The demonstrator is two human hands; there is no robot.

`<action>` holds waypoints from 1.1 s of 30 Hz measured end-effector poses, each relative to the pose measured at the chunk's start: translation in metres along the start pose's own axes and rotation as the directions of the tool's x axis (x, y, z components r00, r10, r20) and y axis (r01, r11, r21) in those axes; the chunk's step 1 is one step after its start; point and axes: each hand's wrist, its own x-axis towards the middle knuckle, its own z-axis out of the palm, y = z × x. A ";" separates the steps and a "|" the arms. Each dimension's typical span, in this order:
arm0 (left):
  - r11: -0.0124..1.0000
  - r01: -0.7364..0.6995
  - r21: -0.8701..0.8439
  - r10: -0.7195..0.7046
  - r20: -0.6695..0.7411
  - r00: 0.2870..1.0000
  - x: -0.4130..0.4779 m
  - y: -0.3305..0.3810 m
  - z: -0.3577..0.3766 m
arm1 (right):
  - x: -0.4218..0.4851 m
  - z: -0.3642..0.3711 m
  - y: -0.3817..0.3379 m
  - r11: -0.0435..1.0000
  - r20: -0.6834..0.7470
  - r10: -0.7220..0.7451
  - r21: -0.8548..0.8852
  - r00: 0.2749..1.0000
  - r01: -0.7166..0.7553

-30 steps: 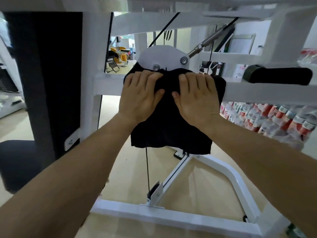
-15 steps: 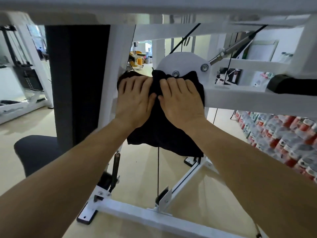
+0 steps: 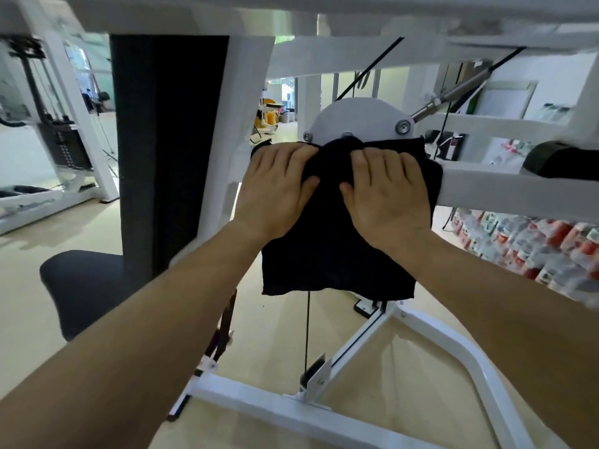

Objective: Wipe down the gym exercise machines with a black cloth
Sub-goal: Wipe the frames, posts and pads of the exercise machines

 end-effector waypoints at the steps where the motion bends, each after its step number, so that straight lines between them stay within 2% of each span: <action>1: 1.000 0.023 0.019 -0.023 0.027 0.999 -0.003 -0.012 -0.004 | 0.008 0.003 -0.014 1.000 0.008 -0.017 0.016 1.000 0.017; 4: 0.999 0.025 0.044 -0.029 0.092 0.995 -0.005 -0.034 -0.016 | 0.024 0.010 -0.049 0.998 -0.001 -0.058 0.039 0.998 0.058; 7: 0.998 0.061 -0.032 -0.058 0.091 0.994 0.003 -0.032 -0.029 | 0.030 0.012 -0.062 0.994 -0.010 -0.025 0.108 1.000 0.026; 12: 0.974 0.217 -0.068 -0.221 -0.058 0.973 -0.003 -0.026 -0.053 | 0.033 -0.001 -0.055 0.949 0.001 0.016 0.314 1.000 -0.015; 15: 0.914 0.367 -0.173 -0.369 0.021 0.929 -0.006 -0.021 -0.066 | 0.036 -0.010 -0.052 0.899 0.029 0.041 0.436 0.999 -0.049; 17: 0.789 0.515 -0.335 -0.498 0.142 0.855 -0.008 -0.017 -0.075 | 0.040 -0.022 -0.053 0.829 0.075 0.106 0.544 0.991 -0.130; 20: 0.428 0.685 -0.590 -0.647 0.330 0.688 -0.008 -0.005 -0.088 | 0.039 -0.044 -0.061 0.769 0.146 0.165 0.600 0.975 -0.220; 22: 0.174 0.710 -0.683 -0.702 0.419 0.575 -0.007 0.005 -0.099 | 0.025 -0.055 -0.072 0.772 0.236 0.033 0.612 0.971 -0.175; 23: 0.082 0.706 -0.704 -0.713 0.453 0.535 -0.006 0.009 -0.104 | 0.016 -0.058 -0.078 0.741 0.311 -0.053 0.649 0.949 -0.171; 25: -0.030 0.691 -0.722 -0.709 0.503 0.495 -0.005 0.015 -0.112 | -0.001 -0.061 -0.089 0.600 0.421 -0.137 0.756 0.897 -0.263; 26: -0.070 0.680 -0.730 -0.697 0.524 0.490 -0.005 0.017 -0.115 | -0.007 -0.059 -0.093 0.518 0.429 -0.125 0.797 0.895 -0.309; 28: -0.086 0.675 -0.732 -0.659 0.550 0.512 -0.009 0.018 -0.120 | -0.010 -0.055 -0.098 0.450 0.373 -0.004 0.829 0.928 -0.332; 30: 0.027 0.698 -0.715 -0.620 0.536 0.573 -0.014 0.014 -0.123 | -0.002 -0.055 -0.098 0.458 0.309 0.118 0.826 0.944 -0.328; 33: 0.182 0.727 -0.661 -0.557 0.540 0.631 -0.020 -0.001 -0.130 | 0.021 -0.062 -0.094 0.471 0.319 0.189 0.800 0.929 -0.371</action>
